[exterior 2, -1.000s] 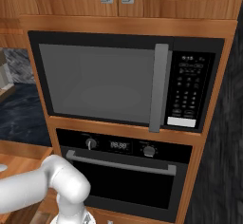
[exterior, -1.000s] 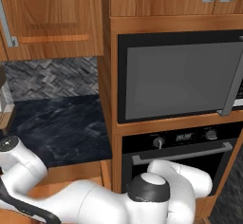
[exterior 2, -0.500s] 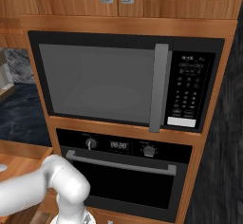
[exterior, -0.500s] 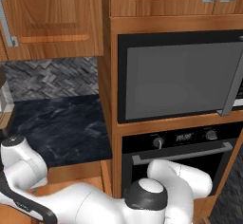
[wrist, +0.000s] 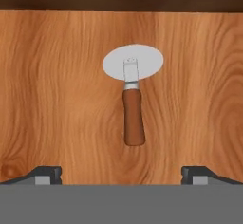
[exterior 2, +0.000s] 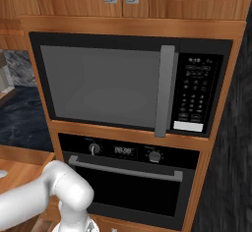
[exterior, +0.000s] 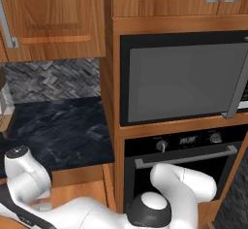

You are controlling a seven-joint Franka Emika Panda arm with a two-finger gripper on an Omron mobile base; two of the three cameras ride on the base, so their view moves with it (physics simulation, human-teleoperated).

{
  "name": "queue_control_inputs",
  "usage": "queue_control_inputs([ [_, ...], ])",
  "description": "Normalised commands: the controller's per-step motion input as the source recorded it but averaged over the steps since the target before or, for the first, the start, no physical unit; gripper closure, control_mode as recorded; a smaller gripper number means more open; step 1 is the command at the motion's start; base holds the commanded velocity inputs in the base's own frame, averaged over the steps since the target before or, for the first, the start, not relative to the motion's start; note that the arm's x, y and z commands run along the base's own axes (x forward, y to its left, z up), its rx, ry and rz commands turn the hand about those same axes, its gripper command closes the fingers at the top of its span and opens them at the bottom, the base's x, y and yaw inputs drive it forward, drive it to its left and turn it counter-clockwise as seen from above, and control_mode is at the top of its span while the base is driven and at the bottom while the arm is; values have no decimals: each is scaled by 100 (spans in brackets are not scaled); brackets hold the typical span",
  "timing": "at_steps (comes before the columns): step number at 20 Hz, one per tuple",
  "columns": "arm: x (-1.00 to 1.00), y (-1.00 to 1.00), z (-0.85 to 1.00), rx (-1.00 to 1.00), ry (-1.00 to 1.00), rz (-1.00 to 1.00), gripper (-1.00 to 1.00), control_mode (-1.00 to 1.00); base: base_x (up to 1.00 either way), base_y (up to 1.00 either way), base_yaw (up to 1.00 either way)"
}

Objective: Take the pizza cutter from the drawer on the left and place it on the dining counter for cutting.

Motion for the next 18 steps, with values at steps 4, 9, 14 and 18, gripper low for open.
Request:
queue_control_inputs([
  [4, 0, -3, -34, 0, 0, -11, -100, -100, 0, 0, 0],
  [9, 1, -12, -33, 0, 0, -4, -100, -100, 0, 0, 0],
  [14, 8, -3, -26, 0, 0, 0, -100, -100, 0, 0, 0],
  [18, 3, 0, -37, 0, 0, 0, -100, -100, 0, 0, 0],
])
